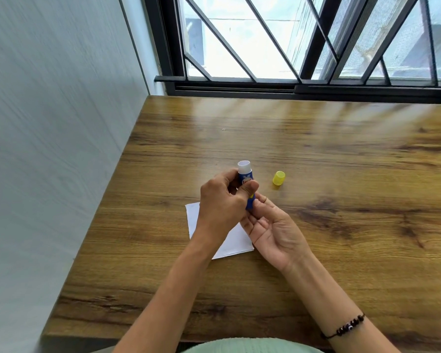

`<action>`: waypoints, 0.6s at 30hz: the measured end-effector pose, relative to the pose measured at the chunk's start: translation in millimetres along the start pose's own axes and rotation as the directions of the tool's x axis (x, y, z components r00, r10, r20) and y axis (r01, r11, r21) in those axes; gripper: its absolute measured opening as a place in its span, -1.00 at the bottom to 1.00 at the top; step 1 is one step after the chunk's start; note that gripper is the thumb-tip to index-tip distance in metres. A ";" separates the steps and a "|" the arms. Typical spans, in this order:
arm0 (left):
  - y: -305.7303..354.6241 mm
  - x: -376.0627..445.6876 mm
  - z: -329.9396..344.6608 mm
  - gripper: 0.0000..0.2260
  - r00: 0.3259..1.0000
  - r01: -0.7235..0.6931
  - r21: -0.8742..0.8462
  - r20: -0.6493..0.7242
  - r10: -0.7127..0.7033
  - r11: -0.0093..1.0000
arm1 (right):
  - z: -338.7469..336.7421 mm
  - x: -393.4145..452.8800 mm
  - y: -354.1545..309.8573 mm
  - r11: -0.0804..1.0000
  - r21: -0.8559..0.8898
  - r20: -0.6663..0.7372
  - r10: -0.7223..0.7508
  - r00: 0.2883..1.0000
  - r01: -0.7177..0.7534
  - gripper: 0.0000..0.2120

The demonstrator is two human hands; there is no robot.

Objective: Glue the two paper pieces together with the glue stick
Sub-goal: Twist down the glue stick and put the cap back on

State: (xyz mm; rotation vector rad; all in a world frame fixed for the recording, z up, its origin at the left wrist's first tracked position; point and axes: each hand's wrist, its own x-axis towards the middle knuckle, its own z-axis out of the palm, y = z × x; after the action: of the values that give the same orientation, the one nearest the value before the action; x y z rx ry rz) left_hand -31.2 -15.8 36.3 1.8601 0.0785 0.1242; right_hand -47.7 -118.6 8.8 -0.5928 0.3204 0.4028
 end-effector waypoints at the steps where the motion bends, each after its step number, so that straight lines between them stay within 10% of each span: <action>1: 0.1 0.1 -0.2 -0.96 1.000 0.001 -0.004 0.000 -0.001 1.000 | 0.2 -0.5 -0.2 0.999 0.016 -0.004 0.032 0.999 -0.032 -0.80; 18: 0.1 -1.4 -0.1 -0.93 1.000 0.015 -0.024 -0.005 -0.015 1.000 | 0.4 -1.4 0.2 0.998 0.008 -0.043 0.060 0.997 -0.060 -0.80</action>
State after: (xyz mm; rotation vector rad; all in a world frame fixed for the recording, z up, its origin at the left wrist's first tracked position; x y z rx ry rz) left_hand -32.6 -15.9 36.4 1.8346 0.0938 0.1190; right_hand -48.9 -118.6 9.6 -0.5867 0.3818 0.4472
